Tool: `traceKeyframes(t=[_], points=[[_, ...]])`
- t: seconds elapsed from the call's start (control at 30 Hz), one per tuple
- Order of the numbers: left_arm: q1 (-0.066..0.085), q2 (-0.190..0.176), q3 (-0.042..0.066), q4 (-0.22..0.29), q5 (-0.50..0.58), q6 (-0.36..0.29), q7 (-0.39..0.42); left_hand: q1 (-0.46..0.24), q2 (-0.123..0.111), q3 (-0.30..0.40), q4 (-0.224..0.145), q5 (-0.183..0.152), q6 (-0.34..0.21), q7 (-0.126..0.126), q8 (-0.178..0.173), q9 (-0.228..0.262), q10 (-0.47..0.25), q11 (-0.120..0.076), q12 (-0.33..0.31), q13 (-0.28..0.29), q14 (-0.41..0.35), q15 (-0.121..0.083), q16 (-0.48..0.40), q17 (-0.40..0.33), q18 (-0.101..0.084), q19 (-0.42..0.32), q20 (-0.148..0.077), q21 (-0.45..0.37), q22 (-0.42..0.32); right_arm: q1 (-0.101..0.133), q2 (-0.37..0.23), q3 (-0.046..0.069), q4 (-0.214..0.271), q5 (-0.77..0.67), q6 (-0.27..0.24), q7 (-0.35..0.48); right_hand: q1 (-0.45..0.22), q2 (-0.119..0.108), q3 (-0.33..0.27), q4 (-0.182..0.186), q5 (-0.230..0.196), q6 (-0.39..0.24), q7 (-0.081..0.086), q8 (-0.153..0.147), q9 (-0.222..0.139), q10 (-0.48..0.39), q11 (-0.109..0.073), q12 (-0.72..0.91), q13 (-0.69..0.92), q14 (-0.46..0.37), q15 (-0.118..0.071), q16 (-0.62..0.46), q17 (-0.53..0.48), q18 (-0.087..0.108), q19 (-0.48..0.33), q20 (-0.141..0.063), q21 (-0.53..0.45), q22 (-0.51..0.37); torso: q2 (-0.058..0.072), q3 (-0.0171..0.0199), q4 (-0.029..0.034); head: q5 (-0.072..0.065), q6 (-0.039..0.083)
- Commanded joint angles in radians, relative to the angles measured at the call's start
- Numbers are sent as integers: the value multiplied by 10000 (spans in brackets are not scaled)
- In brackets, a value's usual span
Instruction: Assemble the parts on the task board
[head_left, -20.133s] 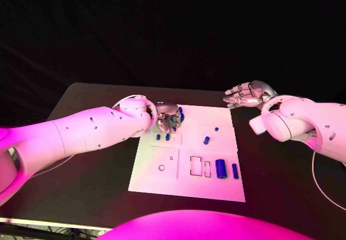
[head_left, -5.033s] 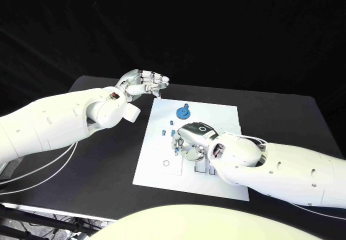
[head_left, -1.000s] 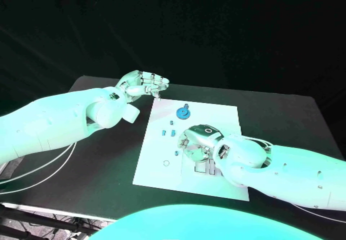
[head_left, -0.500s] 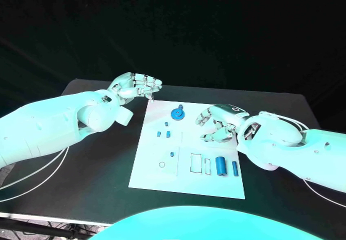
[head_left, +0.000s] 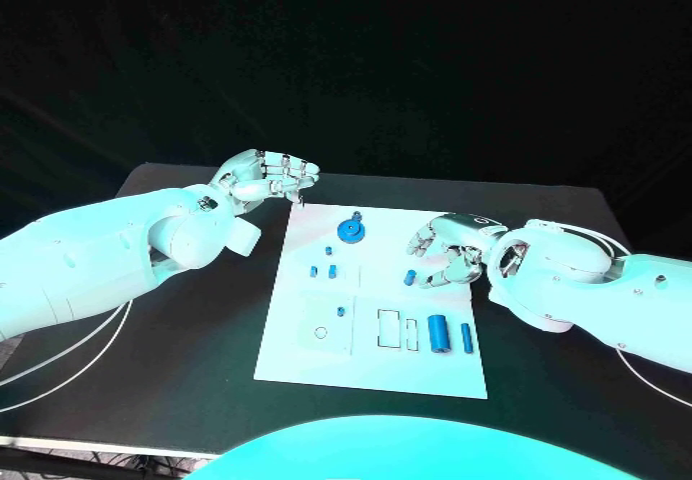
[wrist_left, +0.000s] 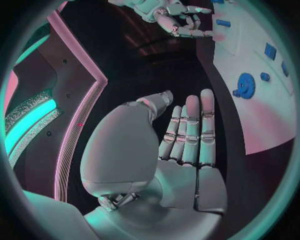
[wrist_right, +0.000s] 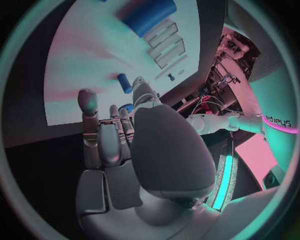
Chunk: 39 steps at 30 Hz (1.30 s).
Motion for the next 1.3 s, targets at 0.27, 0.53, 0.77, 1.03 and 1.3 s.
traceKeyframes(t=[0.27, 0.53, 0.77, 1.03, 1.3], points=[[9, 21, 5, 7, 60, 180, 138, 47, -22, -48, -12, -2, -50, -14, 10, -9, -65, 15, 34, -9, -78, 5, -46, -8, 58, -30, 59, -60, 1, -170, 277, -23, -320, -286, 286, -39, 360, 451, 359, -8, -47, 408, 149, 204, 150, 482, -203, 603, 29, 235, -184, 261, 425, -81, 601, -94, 793, 634, -2, -6, 20, 25, -27], [9, 26, 4, 3, 61, 182, 140, 47, -22, -48, -12, -2, -50, -14, 10, -9, -65, 15, 34, -9, -78, 5, -46, -8, 58, -30, 59, -60, 1, -299, 543, -33, -502, -253, 99, 33, 256, 827, 1407, 36, -19, 1141, 151, 272, 126, 1446, -327, 657, -106, 465, -310, 544, 1105, -260, 1122, -224, 1706, 1409, 1, -9, 12, 21, -39], [9, 28, 4, -2, 65, 186, 143, 47, -22, -48, -12, -2, -50, -14, 10, -9, -65, 15, 34, -9, -78, 5, -46, -8, 58, -30, 59, -60, 1, -357, 615, -40, -573, -273, 101, 0, 94, 606, 2714, 27, -20, 1509, 96, 235, 95, 2219, -414, 239, -107, 501, -397, 632, 1274, -298, 1190, -300, 1915, 1660, -7, -9, 6, 32, -40], [9, 31, 4, -8, 67, 184, 141, 47, -22, -48, -12, -2, -50, -14, 10, -9, -65, 15, 34, -9, -78, 5, -46, -8, 58, -30, 59, -60, 1, -377, 676, -42, -588, -331, 31, -2, -407, 44, 4042, -92, -61, 1624, 115, 172, 131, 2566, -429, -270, -87, 496, -383, 647, 1287, -296, 1165, -307, 1923, 1786, -6, -6, -1, 52, -37], [9, 41, 4, -25, 68, 186, 140, 48, -2, -67, 2, 4, -55, -16, 15, -16, -78, 15, 63, -16, -84, 6, -49, -15, 62, -40, 64, -73, -4, -425, 784, -47, -596, -336, -267, 38, -496, 5, 4462, -241, -69, 1799, 63, 267, 218, 2861, -494, -299, -61, 516, -432, 679, 1365, -315, 1228, -338, 2045, 1916, -4, -8, 9, 18, -44]])
